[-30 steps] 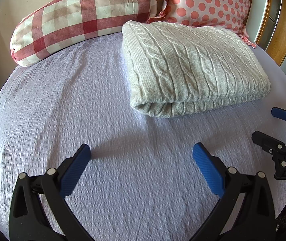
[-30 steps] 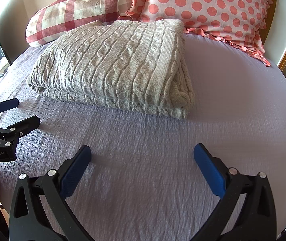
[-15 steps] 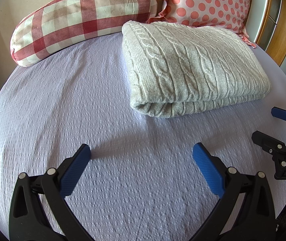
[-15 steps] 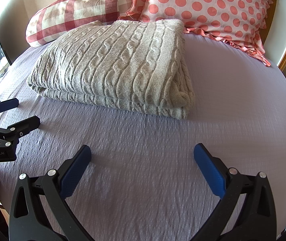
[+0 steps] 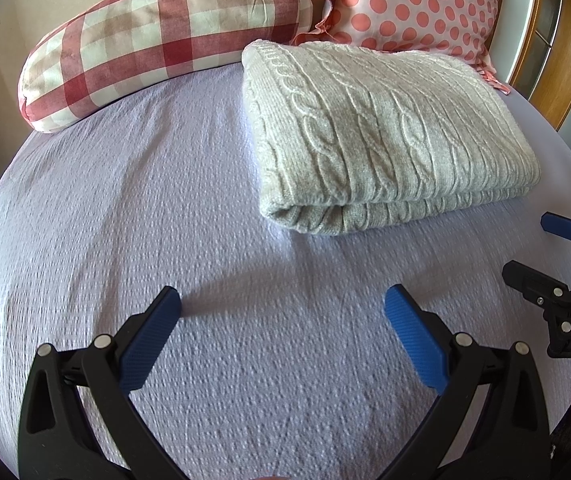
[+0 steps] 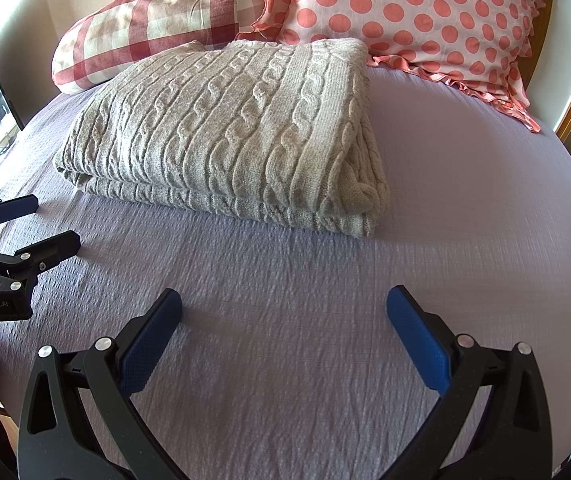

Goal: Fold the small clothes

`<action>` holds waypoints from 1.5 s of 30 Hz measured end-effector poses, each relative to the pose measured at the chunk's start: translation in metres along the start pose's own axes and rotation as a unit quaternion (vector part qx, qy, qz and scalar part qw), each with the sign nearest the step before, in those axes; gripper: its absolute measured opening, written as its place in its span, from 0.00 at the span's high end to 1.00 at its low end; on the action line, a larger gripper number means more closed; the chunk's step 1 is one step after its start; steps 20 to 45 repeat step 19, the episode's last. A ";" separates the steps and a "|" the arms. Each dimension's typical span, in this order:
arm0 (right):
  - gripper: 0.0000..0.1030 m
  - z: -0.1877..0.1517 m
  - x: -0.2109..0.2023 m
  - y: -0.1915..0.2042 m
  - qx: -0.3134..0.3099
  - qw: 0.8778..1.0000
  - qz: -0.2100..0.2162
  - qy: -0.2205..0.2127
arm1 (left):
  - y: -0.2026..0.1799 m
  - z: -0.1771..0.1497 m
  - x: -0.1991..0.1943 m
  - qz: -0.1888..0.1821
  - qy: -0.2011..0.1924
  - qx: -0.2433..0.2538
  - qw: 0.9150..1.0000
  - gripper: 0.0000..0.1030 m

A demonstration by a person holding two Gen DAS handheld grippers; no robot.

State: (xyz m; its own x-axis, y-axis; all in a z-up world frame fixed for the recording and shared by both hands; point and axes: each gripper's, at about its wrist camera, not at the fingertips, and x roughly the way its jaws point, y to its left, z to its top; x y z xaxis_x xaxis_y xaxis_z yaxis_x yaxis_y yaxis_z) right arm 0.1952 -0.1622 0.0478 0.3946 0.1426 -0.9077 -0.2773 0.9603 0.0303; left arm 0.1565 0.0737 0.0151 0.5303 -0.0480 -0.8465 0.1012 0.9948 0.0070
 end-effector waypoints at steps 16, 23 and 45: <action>0.01 0.000 0.000 0.000 0.000 1.000 0.000 0.000 | 0.001 0.001 0.001 0.001 0.003 -0.001 1.000 0.02; 0.01 0.000 0.000 0.000 0.000 1.000 0.000 0.000 | 0.001 0.001 0.000 0.002 0.001 -0.001 1.000 0.02; 0.01 0.000 0.000 0.000 0.000 1.000 0.000 0.000 | 0.001 0.001 0.000 0.002 0.001 -0.001 1.000 0.02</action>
